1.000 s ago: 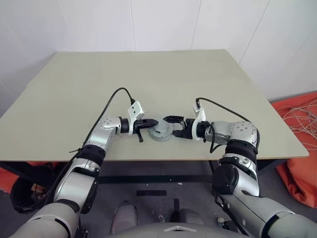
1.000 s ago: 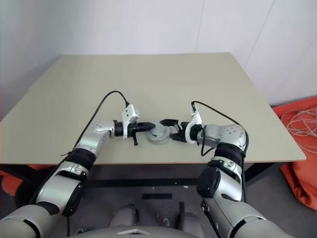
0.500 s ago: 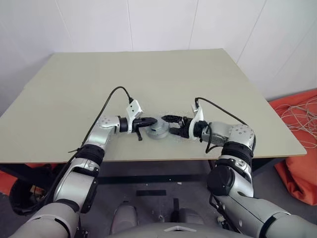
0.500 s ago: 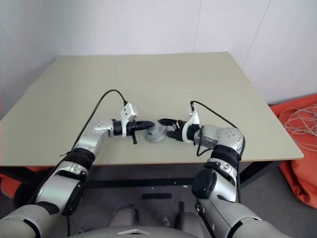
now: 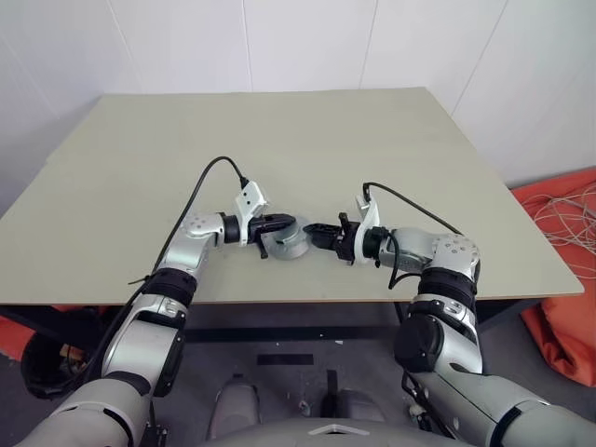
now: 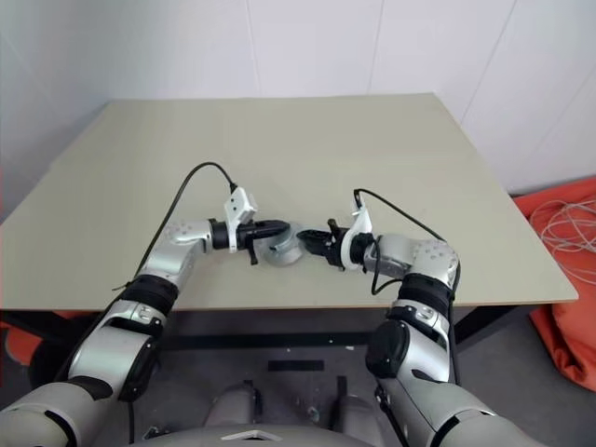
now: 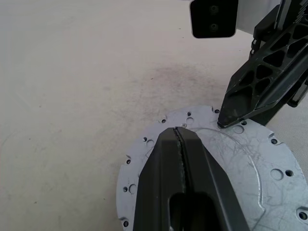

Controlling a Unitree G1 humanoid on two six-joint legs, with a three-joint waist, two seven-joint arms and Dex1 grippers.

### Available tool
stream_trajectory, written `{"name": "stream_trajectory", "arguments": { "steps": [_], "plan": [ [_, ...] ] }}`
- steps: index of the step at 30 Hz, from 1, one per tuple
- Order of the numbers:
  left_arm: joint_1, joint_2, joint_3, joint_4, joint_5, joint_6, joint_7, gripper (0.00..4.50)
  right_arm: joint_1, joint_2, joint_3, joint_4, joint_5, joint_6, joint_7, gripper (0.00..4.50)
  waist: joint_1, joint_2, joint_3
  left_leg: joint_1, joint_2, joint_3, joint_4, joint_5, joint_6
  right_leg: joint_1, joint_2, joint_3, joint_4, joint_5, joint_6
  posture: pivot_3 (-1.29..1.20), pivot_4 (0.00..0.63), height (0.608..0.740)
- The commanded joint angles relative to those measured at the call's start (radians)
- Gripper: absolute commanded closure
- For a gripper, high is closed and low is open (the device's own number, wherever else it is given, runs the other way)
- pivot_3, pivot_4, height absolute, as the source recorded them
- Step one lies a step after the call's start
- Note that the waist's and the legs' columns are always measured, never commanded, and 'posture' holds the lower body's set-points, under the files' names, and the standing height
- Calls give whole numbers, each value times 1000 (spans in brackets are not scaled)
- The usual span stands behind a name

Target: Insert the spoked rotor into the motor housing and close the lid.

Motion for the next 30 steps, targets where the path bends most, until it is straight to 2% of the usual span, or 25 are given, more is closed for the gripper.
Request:
{"name": "stream_trajectory", "arguments": {
  "steps": [1,17,26,30],
  "plan": [
    [11,-3,-29,4,26,10,-6,4500,-23,4,39,-13,129,15,19,3434,1,0,0,0,0,0,0,0,0,0,0,0,0,0,0,0,0,740],
    [34,-9,22,-104,-29,68,35,4500,-9,-17,26,5,124,15,-5,3434,6,0,0,-1,0,0,0,0,0,0,0,0,0,0,0,0,0,740],
    [118,-32,120,-426,-182,293,155,4500,17,22,3,-26,110,15,-19,3434,5,0,0,-2,0,-1,2,0,0,-2,0,-1,1,0,0,0,0,740],
    [222,-41,203,-654,-338,521,264,4500,19,30,-23,-43,97,15,-28,3434,0,0,0,-2,0,-1,2,0,0,-2,0,-1,1,0,0,0,0,740]
  ]
}}
